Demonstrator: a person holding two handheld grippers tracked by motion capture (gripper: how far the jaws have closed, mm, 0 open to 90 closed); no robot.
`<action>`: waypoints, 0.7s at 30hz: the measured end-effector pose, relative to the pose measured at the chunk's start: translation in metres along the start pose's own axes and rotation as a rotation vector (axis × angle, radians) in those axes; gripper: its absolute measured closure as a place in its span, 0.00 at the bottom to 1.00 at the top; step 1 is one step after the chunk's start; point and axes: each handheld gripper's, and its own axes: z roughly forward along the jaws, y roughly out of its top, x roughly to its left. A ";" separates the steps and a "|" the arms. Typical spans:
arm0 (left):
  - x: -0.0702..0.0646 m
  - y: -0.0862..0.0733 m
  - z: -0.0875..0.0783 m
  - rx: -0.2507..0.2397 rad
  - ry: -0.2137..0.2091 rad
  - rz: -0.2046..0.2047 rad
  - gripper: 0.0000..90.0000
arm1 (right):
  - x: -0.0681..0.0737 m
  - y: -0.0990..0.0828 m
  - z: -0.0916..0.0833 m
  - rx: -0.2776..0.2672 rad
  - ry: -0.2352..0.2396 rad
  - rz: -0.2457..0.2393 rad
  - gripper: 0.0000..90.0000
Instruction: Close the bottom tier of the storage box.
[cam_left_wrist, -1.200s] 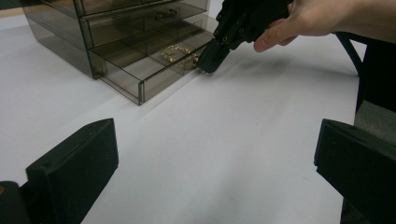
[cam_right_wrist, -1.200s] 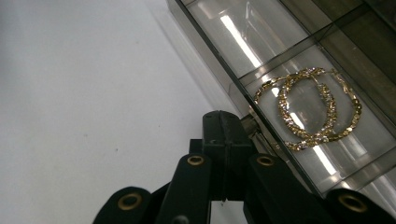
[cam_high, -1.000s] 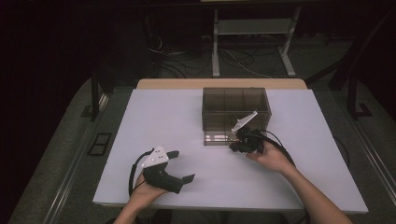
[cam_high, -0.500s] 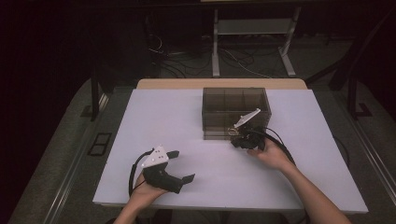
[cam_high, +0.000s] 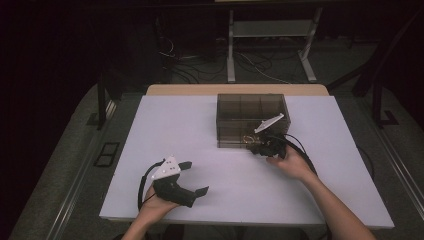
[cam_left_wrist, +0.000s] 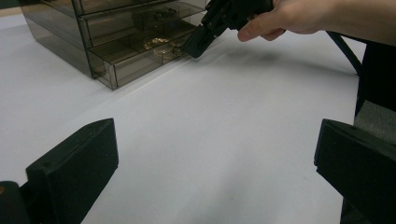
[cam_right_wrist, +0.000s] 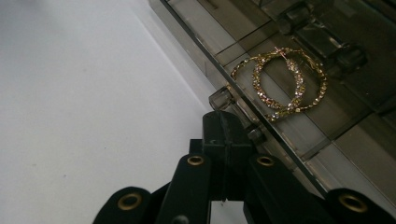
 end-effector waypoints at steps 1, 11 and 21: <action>0.000 0.000 0.000 0.000 0.000 0.000 0.00 | 0.000 0.000 0.000 -0.001 0.000 0.003 0.99; 0.000 0.000 0.000 0.001 -0.001 0.001 0.00 | -0.004 0.001 0.002 -0.010 -0.004 0.016 0.99; 0.000 0.000 0.000 0.001 0.000 0.002 0.00 | -0.007 0.004 0.003 -0.024 -0.015 0.027 0.99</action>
